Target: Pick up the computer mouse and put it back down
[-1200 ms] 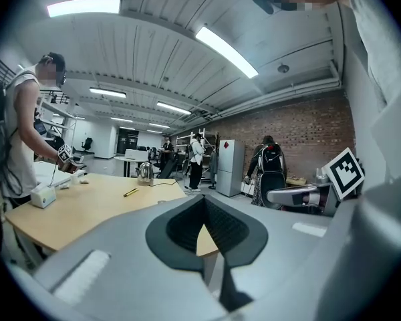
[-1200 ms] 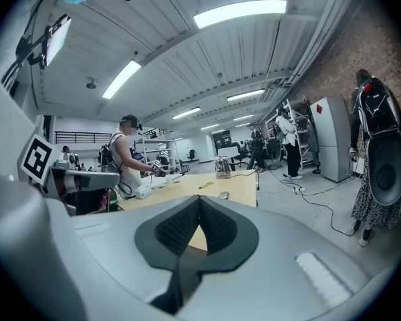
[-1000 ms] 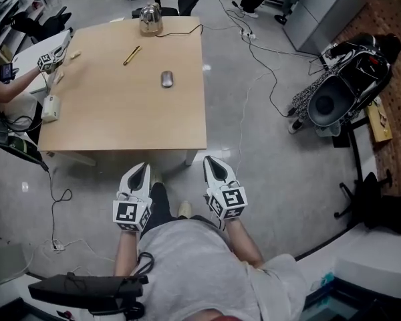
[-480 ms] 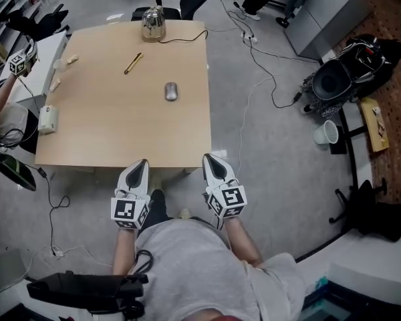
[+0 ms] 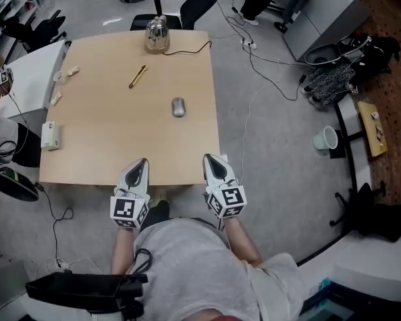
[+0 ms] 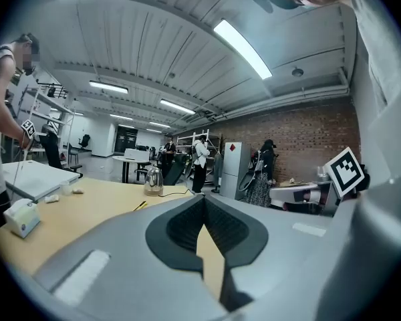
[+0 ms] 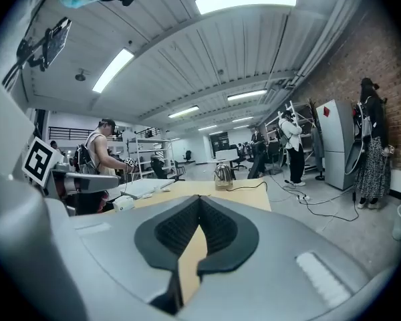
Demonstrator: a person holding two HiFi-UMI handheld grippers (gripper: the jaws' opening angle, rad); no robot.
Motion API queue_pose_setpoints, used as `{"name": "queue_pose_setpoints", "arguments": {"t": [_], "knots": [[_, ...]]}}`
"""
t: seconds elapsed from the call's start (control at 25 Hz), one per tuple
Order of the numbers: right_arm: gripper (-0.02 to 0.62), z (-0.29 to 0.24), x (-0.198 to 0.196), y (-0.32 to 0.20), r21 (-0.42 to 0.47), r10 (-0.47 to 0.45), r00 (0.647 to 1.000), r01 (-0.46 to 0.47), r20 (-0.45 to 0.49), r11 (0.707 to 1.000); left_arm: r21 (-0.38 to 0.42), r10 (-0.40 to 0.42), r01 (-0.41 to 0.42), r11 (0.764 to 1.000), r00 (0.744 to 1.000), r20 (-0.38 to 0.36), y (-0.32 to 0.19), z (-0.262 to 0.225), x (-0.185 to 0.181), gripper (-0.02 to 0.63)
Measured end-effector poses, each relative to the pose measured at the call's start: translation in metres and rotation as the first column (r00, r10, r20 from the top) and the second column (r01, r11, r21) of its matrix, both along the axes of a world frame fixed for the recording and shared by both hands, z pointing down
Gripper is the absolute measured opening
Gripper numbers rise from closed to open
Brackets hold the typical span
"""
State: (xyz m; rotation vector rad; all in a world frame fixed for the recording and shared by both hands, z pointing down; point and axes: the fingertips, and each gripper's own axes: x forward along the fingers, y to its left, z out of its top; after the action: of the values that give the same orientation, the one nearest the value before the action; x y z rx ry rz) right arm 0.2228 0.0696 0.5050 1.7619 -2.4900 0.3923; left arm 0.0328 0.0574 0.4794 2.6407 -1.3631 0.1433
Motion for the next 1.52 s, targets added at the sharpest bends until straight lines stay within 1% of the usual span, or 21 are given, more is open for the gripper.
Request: {"name": "queue_pose_setpoints", "arguments": {"t": [0.2,0.44,0.8,0.96,1.16,1.32,1.52], "knots": [[0.006,-0.001,-0.019,-0.028,-0.004,0.007,1.000,-0.007,-0.007,1.000,0.002,0.013,-0.013,1.000,1.000,-0.003,-0.029,-0.003,-0.017,0.020],[0.006,0.009,-0.045,-0.058,-0.016,0.025,0.999,-0.025,-0.024,1.000,-0.002,0.027,-0.027,1.000,1.000,-0.011,-0.058,0.006,-0.047,0.020],[0.006,0.019,-0.064,-0.091,-0.050,0.024,0.996,-0.028,-0.081,0.998,-0.027,0.004,-0.005,1.000,0.999,-0.035,-0.084,0.016,-0.079,0.020],[0.006,0.026,-0.066,-0.106,-0.070,0.030,0.994,-0.038,-0.101,0.997,-0.048,0.004,-0.006,0.999,0.999,-0.036,-0.092,0.026,-0.085,0.020],[0.006,0.032,-0.059,-0.124,-0.095,0.034,0.991,-0.047,-0.128,0.994,-0.063,-0.002,0.000,0.998,0.999,-0.036,-0.101,0.030,-0.083,0.020],[0.006,0.044,-0.057,-0.141,-0.114,0.012,0.990,-0.028,-0.143,0.993,-0.081,-0.019,0.016,0.997,0.999,-0.029,-0.110,0.038,-0.082,0.020],[0.006,0.066,-0.055,-0.166,-0.159,-0.018,0.987,-0.008,-0.162,0.987,-0.108,-0.042,0.039,0.993,0.999,-0.024,-0.124,0.047,-0.082,0.020]]}}
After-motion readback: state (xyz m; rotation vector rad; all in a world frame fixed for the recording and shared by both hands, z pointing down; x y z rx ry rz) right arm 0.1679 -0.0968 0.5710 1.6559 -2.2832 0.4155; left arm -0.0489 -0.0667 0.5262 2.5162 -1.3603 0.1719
